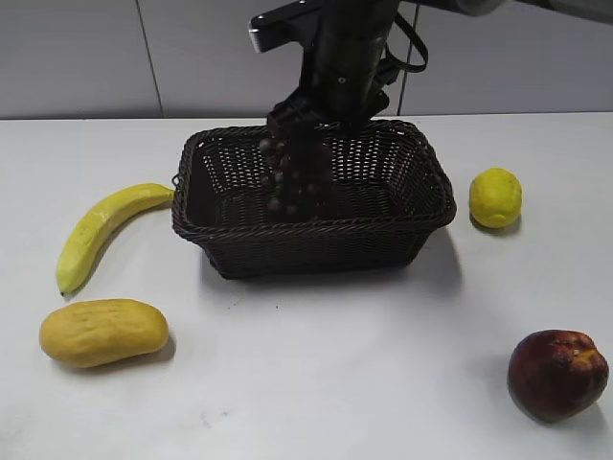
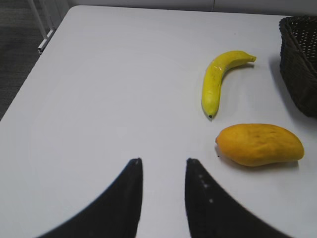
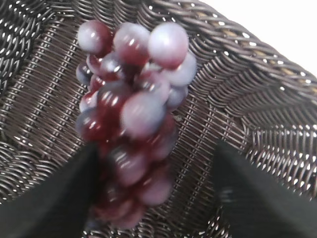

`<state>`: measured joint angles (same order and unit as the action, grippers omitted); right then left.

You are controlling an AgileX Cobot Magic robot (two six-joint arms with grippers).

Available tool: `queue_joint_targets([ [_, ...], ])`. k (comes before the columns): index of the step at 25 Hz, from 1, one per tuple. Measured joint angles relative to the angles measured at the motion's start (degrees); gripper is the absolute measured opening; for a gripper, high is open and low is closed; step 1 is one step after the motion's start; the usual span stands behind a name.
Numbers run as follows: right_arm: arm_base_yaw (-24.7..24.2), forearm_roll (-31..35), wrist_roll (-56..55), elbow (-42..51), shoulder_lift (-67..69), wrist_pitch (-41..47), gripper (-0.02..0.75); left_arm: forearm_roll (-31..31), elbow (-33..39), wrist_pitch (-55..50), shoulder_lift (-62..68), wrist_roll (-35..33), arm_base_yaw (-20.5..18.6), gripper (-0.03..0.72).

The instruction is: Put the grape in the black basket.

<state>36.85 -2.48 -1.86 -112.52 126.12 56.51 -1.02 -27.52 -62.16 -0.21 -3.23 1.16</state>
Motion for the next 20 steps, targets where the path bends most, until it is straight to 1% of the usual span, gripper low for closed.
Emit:
queue_joint_targets([
  [6, -0.9, 0.11, -1.66, -5.31, 0.0, 6.92, 0.616, 0.0, 0.0, 0.0, 0.0, 0.0, 0.0, 0.236],
  [9, -2.43, 0.28, -1.85, -6.93, -0.41, 10.61, 0.616, 0.0, 0.0, 0.0, 0.0, 0.0, 0.0, 0.236],
  [11, -4.08, 0.28, -1.86, -7.12, -1.4, 11.25, 0.616, 0.0, 0.0, 0.0, 0.0, 0.0, 0.0, 0.236],
  [16, -10.48, 0.48, -2.03, -7.12, -4.98, 11.29, 0.61, 0.0, 0.0, 0.0, 0.0, 0.0, 0.0, 0.236],
  [20, -16.65, 2.48, -1.95, -5.41, -8.64, 11.29, 0.601, 0.0, 0.0, 0.0, 0.0, 0.0, 0.0, 0.236],
])
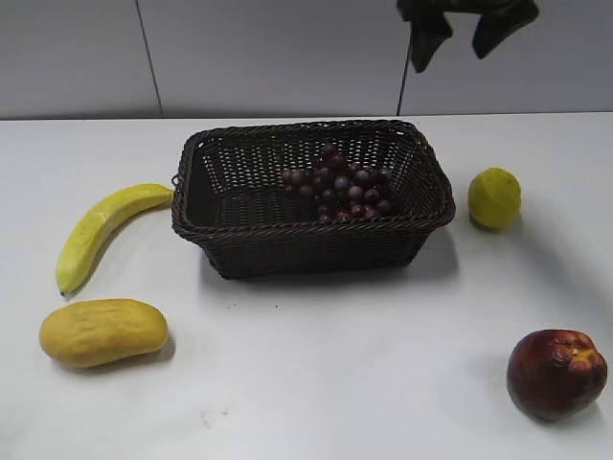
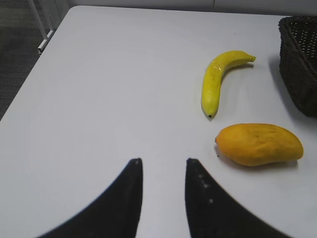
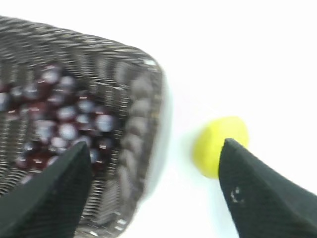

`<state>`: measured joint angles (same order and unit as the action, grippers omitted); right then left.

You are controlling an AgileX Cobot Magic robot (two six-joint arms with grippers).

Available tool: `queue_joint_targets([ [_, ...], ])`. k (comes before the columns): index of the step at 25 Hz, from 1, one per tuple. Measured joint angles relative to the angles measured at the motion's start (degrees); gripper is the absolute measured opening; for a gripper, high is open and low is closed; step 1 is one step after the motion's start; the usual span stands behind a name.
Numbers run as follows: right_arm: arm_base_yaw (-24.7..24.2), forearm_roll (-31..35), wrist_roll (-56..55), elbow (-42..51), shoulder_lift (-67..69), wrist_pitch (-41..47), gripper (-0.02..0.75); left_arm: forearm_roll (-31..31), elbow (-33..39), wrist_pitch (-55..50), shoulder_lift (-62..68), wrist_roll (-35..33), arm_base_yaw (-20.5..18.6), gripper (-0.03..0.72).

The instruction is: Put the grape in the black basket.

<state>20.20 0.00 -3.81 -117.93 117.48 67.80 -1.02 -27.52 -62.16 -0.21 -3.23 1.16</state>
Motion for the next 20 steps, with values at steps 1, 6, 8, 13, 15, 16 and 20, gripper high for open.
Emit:
queue_joint_targets([
  [1, -1.68, 0.39, -0.03, 0.86, -0.92, 0.0, 0.599, 0.0, 0.0, 0.0, 0.0, 0.0, 0.0, 0.236],
  [6, -9.1, 0.59, 0.94, 10.41, -7.68, 0.0, 0.596, 0.0, 0.0, 0.0, 0.0, 0.0, 0.0, 0.236],
  [8, -11.75, 0.59, 1.79, 15.78, -11.1, 0.0, 0.594, 0.0, 0.0, 0.0, 0.0, 0.0, 0.0, 0.236],
  [13, -16.33, 0.54, 3.19, 33.73, -23.7, -2.15, 0.594, 0.0, 0.0, 0.0, 0.0, 0.0, 0.0, 0.236],
  [15, -16.54, 0.54, 3.46, 41.18, -29.41, -5.14, 0.594, 0.0, 0.0, 0.0, 0.0, 0.0, 0.0, 0.236],
  [16, -16.54, 0.54, 3.81, 45.25, -32.54, -6.49, 0.594, 0.0, 0.0, 0.0, 0.0, 0.0, 0.0, 0.236],
  [20, -16.61, 0.7, 3.81, 59.63, -44.26, -11.08, 0.594, 0.0, 0.0, 0.0, 0.0, 0.0, 0.0, 0.236],
])
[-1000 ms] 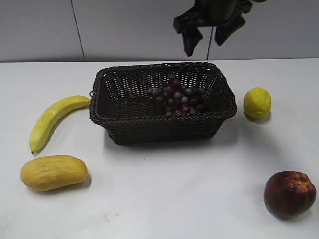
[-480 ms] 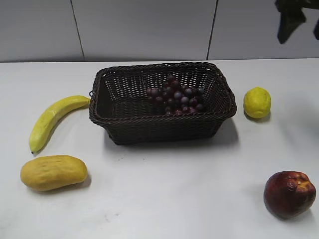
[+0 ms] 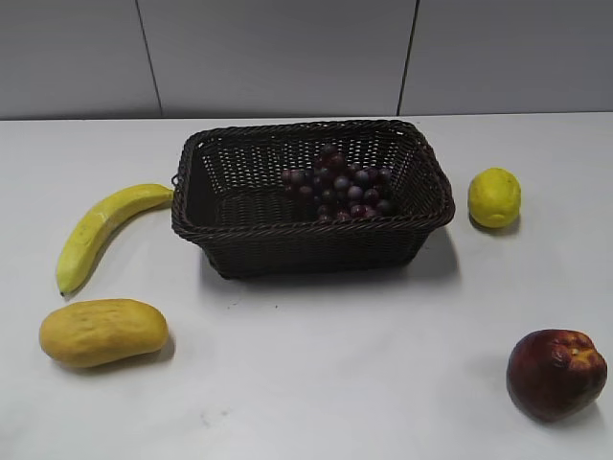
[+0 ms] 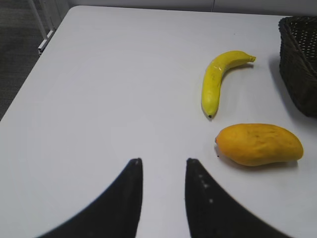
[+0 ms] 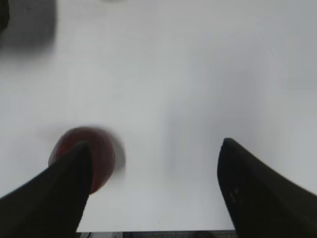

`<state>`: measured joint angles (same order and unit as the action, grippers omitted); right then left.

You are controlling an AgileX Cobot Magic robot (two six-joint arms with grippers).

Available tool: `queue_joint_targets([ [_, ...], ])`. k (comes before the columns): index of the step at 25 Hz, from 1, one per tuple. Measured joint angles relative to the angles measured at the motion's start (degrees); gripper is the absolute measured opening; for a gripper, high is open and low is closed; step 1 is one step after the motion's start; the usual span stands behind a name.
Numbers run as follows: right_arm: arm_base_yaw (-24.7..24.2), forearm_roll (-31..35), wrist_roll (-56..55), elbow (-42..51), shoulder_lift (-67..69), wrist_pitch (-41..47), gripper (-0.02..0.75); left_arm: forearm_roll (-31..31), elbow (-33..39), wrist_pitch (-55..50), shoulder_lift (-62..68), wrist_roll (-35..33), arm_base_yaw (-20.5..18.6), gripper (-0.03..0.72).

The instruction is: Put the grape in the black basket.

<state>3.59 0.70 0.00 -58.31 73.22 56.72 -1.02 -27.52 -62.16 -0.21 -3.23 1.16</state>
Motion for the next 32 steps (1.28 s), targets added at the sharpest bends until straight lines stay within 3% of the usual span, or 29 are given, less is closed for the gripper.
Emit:
queue_joint_targets([
  [12, 0.0, 0.12, 0.0, 26.39, -28.2, -1.92, 0.594, 0.0, 0.0, 0.0, 0.0, 0.0, 0.0, 0.236],
  [32, 0.0, 0.11, 0.0, 29.42, -56.12, 2.23, 0.593, 0.0, 0.0, 0.0, 0.0, 0.0, 0.0, 0.236],
])
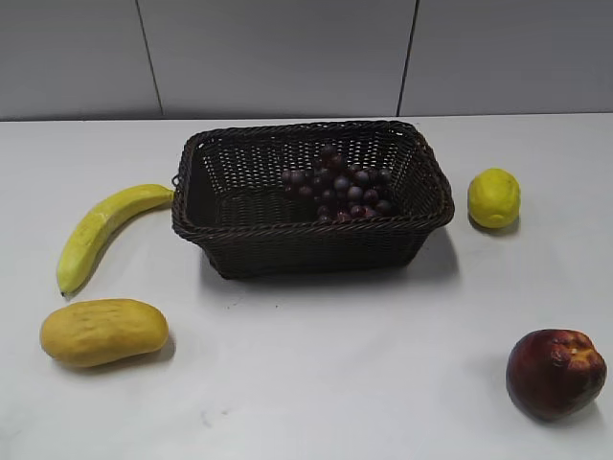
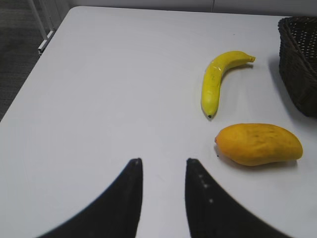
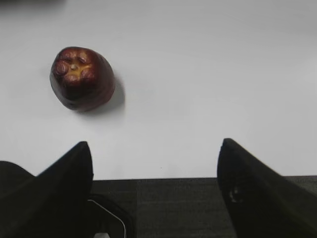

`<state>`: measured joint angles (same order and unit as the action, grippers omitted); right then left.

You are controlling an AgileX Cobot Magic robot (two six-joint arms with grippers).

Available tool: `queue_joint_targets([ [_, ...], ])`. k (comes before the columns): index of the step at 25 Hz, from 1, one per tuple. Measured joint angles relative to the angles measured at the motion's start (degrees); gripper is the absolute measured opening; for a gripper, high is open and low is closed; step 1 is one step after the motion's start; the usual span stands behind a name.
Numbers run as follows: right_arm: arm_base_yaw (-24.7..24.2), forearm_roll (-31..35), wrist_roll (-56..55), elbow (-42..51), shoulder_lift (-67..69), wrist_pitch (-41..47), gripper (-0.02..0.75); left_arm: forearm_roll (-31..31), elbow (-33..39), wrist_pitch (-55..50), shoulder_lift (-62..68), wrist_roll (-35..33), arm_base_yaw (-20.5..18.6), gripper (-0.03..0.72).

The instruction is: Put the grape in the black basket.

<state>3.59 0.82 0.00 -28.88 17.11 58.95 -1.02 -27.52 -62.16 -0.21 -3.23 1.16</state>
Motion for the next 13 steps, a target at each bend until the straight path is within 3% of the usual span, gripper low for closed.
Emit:
queue_joint_targets([
  [13, 0.0, 0.0, 0.0, 0.11, -17.11, 0.3, 0.588, 0.0, 0.0, 0.0, 0.0, 0.0, 0.0, 0.236],
])
